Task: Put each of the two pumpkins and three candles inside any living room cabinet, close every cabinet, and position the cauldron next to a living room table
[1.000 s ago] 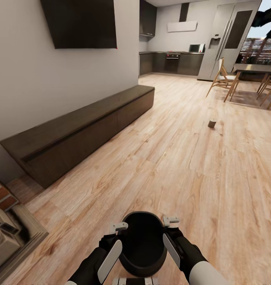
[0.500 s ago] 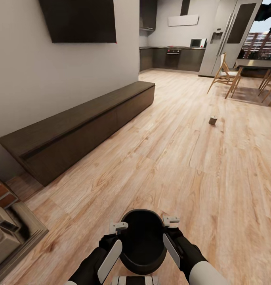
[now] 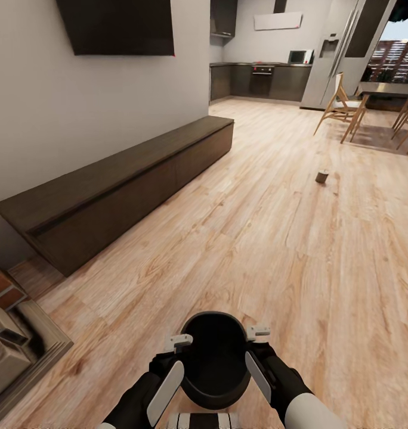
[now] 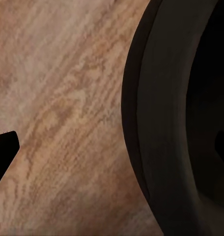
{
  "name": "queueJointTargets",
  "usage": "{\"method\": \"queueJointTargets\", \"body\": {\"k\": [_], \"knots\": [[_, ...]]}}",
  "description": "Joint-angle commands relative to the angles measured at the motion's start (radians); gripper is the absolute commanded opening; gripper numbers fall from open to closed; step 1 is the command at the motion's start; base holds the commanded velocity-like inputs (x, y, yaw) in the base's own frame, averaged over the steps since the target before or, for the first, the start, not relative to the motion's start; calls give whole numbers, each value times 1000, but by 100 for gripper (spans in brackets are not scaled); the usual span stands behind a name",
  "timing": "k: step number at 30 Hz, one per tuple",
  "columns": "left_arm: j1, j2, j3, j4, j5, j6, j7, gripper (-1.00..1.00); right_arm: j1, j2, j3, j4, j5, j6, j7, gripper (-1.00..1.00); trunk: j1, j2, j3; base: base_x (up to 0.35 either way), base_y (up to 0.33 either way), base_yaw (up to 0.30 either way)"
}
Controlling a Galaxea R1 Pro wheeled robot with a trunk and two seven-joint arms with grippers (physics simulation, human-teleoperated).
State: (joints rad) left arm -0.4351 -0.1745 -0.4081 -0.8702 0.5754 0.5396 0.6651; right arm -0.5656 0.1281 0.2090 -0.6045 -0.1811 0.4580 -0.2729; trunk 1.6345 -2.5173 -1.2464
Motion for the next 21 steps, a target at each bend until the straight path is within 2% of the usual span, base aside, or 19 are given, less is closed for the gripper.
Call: {"method": "queueJointTargets", "body": {"k": [1,3,15,21], "knots": [[-1,0,-1,-1,7,2,8,100,0,-1,6,-1,-10,4,-9,100,0,-1,-5,0,0,0],[-1,0,-1,-1,7,2,8,100,0,-1,6,-1,-11,4,-9,100,1,-1,-13,0,0,0],[-1,0,-1,-1,7,2,8,100,0,-1,6,-1,-9,4,-9,100,1,-1,-13,0,0,0],[-1,0,-1,-1,7,2,8,100,0,-1,6,0,-9,4,-9,100,3,-2,-32,0,0,0]]}}
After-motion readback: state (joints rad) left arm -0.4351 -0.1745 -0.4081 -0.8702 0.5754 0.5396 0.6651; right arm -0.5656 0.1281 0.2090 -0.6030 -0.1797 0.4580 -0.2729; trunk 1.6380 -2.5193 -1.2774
